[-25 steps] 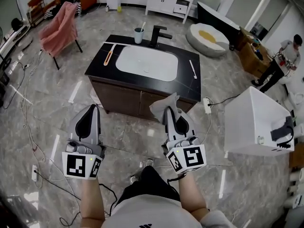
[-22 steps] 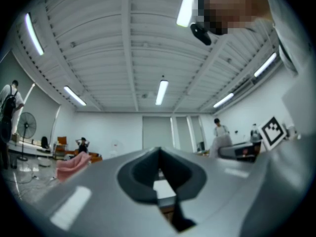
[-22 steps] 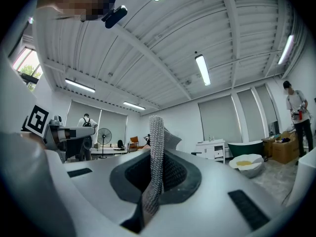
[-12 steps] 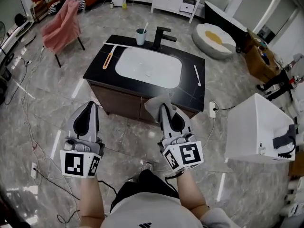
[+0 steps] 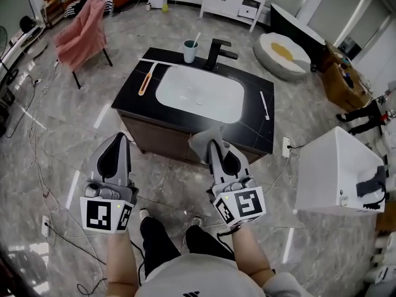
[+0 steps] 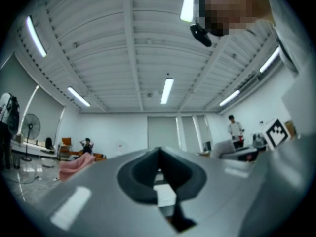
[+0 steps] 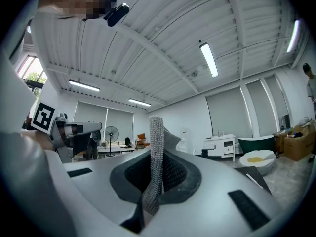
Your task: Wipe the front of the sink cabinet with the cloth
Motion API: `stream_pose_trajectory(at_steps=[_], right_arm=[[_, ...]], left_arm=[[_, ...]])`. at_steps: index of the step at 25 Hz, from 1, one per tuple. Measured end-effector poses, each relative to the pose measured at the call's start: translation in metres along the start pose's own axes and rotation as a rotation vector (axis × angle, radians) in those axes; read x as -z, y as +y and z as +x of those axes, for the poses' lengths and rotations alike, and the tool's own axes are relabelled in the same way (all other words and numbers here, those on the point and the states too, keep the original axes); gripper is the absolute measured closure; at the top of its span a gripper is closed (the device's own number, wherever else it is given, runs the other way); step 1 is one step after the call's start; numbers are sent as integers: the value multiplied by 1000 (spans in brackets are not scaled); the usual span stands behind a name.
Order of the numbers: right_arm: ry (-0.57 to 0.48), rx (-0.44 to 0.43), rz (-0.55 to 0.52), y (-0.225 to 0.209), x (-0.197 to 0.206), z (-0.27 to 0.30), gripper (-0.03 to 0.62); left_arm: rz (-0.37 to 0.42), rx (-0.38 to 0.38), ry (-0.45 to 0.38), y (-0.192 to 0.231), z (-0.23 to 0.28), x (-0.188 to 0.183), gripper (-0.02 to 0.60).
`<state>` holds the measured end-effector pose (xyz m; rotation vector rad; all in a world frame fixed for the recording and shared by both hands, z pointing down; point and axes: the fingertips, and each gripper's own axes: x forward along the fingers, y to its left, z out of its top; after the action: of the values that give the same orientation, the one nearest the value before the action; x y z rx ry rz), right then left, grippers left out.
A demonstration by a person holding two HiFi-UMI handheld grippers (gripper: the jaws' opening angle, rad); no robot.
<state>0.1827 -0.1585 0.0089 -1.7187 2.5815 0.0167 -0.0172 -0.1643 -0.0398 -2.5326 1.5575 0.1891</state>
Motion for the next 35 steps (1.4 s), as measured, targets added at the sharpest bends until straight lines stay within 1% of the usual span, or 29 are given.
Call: stream_pose_trajectory(at_steps=[3,9,12,15,21,24,28,35], right_arm=[[-4,46,-1,9,1,15,586],[-7,143,19,43,7,57,586],[-19,175,24,63,9,81,586],[-24,193,28,82,14,103,586],[3,181,22,107,23,136,586],[24,176,18,110,32,150,586],[44,158,17,113,44,169,586],[79,115,28,118,82,189,586]], left_arm=[[-13,42,8,20,6,8,577],[-12,161,32,73,18,20,577],[-13,206,32,101,22,25,577],[-6,235,38,128,26,32,577],[-32,246,41,161,35,47,577],[-41,255,48,169,41,57,577],[-50,247,60,180,47,69,577],[-51,227,78,185,53,99,577]])
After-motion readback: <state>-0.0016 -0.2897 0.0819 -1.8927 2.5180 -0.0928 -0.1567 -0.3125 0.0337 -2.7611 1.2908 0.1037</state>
